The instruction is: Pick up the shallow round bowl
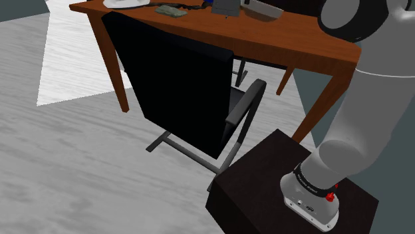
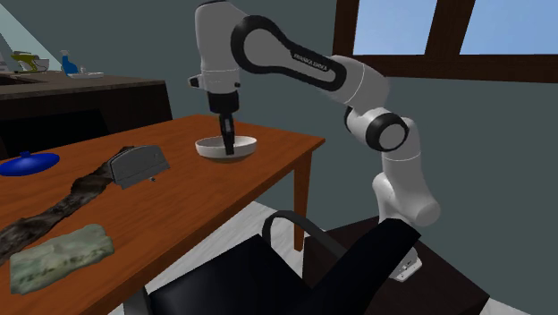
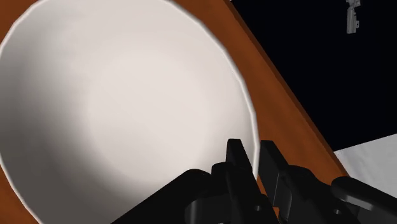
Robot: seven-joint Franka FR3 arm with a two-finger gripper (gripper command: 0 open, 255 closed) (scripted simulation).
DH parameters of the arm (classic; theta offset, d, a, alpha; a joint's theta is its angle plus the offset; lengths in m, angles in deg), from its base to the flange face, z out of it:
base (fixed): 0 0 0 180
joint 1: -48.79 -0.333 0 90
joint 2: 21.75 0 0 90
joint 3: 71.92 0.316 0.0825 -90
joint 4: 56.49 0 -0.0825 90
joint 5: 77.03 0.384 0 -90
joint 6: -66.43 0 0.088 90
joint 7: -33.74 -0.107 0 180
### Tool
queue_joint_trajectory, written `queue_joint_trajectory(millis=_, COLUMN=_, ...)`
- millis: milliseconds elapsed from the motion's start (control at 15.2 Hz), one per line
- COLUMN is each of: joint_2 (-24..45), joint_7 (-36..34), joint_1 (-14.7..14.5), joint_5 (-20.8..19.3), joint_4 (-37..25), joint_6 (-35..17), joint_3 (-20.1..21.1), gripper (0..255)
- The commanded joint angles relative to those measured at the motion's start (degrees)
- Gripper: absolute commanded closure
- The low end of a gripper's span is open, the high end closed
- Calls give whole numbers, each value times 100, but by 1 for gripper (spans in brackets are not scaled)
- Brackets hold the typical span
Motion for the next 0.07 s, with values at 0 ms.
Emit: queue_joint_trajectory(millis=0, joint_2=68, joint_7=17, joint_1=14, joint_5=8, joint_4=-155, joint_6=85, joint_3=-4, gripper=255)
